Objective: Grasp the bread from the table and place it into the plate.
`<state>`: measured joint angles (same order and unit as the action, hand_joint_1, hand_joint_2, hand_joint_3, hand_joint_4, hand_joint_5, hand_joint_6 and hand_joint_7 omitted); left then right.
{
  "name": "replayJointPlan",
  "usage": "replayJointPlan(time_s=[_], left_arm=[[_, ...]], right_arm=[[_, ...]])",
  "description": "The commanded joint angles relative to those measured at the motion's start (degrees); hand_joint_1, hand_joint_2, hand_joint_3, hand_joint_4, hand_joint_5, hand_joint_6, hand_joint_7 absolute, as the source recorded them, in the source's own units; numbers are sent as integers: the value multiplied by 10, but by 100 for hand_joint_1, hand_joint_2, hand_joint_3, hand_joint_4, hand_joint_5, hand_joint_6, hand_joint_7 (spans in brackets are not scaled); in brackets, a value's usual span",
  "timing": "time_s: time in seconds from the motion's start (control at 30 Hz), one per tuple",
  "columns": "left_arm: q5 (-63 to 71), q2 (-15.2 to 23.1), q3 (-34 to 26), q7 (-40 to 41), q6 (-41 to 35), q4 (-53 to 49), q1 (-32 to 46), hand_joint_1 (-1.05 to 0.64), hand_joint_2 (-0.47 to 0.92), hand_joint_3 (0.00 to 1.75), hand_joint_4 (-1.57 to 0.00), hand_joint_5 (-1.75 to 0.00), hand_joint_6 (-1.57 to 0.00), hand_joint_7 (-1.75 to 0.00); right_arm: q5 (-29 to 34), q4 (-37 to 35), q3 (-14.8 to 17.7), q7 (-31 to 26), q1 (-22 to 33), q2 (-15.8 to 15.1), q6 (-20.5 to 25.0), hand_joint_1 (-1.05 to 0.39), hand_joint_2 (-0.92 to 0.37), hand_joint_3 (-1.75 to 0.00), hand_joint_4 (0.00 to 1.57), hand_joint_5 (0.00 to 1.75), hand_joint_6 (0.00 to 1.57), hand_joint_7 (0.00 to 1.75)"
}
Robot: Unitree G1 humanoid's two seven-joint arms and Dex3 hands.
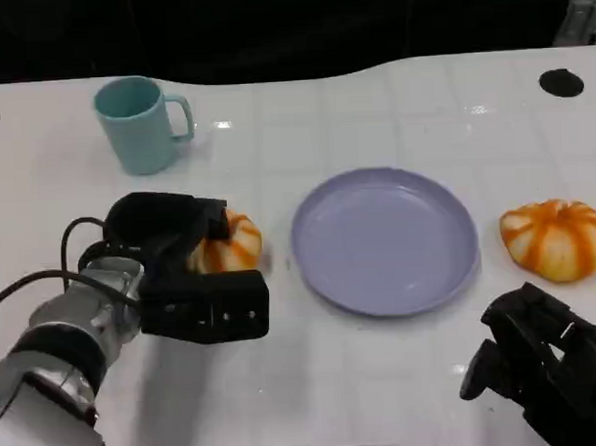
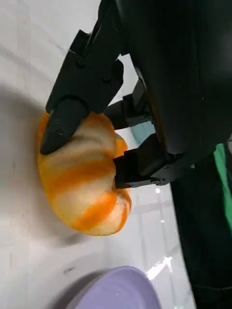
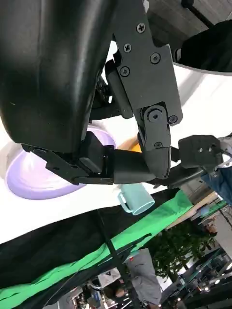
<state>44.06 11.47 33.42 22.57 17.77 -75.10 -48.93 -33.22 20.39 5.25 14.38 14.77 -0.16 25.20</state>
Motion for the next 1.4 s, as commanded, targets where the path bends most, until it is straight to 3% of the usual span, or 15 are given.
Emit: replayJointPlan(time_s=[0.03,0.17,0.23,0.37,0.43,0.83,1.03,1.4], left_arm=[[-26,9,-28,39,29,0,6,-16,90,40,-87,-175,-64,-174],[-43,6,-46,51,39,2,4,-17,88,42,-89,-175,-64,-175],[-59,3,-64,57,46,7,3,-10,65,77,-87,-175,-64,-175],[-111,-7,-112,43,68,19,-5,-7,48,114,-90,-175,-65,-175],[-131,-11,-128,27,79,24,-10,-6,46,121,-90,-175,-68,-175],[-139,-22,-131,-68,79,50,-70,-8,46,123,-85,-175,-66,-175],[-127,-49,-106,-136,99,58,-119,-14,43,127,-95,-175,-76,-175],[-114,-90,-80,-215,91,44,-163,-19,46,124,-92,-175,-78,-175]], right_arm=[[-4,-1,7,2,1,-7,-1,-52,-92,-20,60,172,57,140],[-4,-3,7,4,0,-8,-2,-53,-92,-20,60,171,57,140],[-4,-4,7,6,-1,-8,-3,-53,-92,-22,60,172,56,141],[-3,-8,7,6,-3,-8,-3,-53,-92,-23,60,173,56,142],[-4,-8,8,5,-4,-8,-2,-53,-92,-23,60,173,56,143],[-1,-9,6,3,-4,-5,0,-53,-92,-22,61,174,55,146],[4,-5,0,0,-3,-3,-2,-52,-92,-22,60,175,55,146],[5,1,-4,-2,2,-3,-4,-52,-92,-23,60,173,55,144]])
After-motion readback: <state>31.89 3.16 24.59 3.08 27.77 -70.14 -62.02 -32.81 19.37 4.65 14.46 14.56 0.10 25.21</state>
